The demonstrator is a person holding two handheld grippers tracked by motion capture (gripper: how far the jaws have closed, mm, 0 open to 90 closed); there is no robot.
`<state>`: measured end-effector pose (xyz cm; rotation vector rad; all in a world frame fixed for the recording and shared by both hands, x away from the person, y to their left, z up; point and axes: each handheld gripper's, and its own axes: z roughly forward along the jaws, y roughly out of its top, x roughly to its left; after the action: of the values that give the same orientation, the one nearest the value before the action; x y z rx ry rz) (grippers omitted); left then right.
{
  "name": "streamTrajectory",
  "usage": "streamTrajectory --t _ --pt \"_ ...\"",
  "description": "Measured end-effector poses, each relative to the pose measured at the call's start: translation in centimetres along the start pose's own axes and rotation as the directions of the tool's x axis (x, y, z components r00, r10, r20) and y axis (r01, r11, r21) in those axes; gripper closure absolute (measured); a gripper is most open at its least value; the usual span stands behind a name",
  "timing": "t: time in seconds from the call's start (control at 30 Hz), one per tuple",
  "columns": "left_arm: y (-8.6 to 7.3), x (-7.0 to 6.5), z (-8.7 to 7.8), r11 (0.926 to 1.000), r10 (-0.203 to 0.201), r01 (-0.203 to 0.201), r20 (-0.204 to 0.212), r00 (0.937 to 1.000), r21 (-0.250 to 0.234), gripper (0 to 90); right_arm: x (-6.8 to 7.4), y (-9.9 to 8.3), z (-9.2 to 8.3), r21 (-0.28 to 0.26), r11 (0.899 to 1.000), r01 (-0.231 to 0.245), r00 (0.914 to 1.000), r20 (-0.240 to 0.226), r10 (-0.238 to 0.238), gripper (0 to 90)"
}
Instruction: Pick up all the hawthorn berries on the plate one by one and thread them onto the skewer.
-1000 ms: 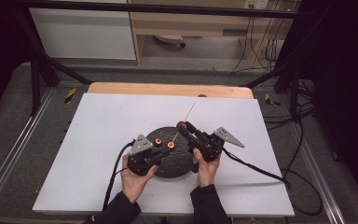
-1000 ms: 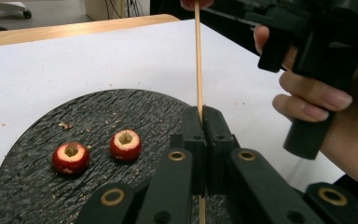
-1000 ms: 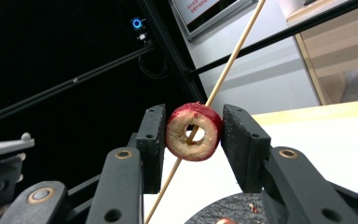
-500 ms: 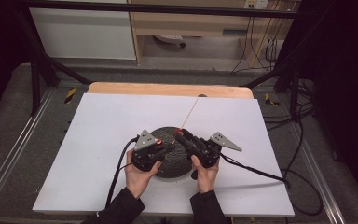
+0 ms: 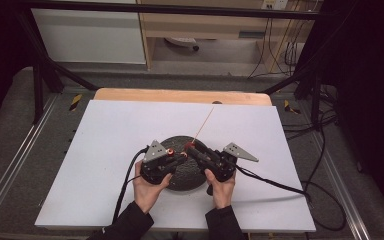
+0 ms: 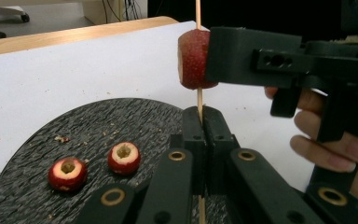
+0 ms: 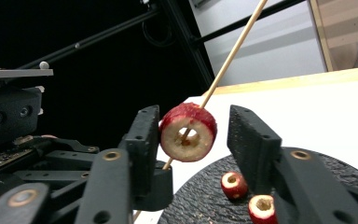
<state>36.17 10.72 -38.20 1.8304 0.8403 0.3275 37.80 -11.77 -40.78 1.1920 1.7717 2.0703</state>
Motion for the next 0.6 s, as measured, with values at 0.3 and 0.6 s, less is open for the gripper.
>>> streamTrajectory --t 0.3,0.6 --pt "-1.5 1.3 -1.8 0.9998 0.002 -0.002 -0.012 0.9999 0.02 88.4 -0.3 0.9 -0.8 0.089 0.993 0.077 0.9963 0.031 -0.08 30.3" --pt "-3.4 2.8 -4.2 0.9978 0.017 -0.014 -0.04 0.9991 0.065 88.4 -1.5 0.8 -1.5 0.249 0.962 0.113 0.9879 0.076 -0.135 10.0"
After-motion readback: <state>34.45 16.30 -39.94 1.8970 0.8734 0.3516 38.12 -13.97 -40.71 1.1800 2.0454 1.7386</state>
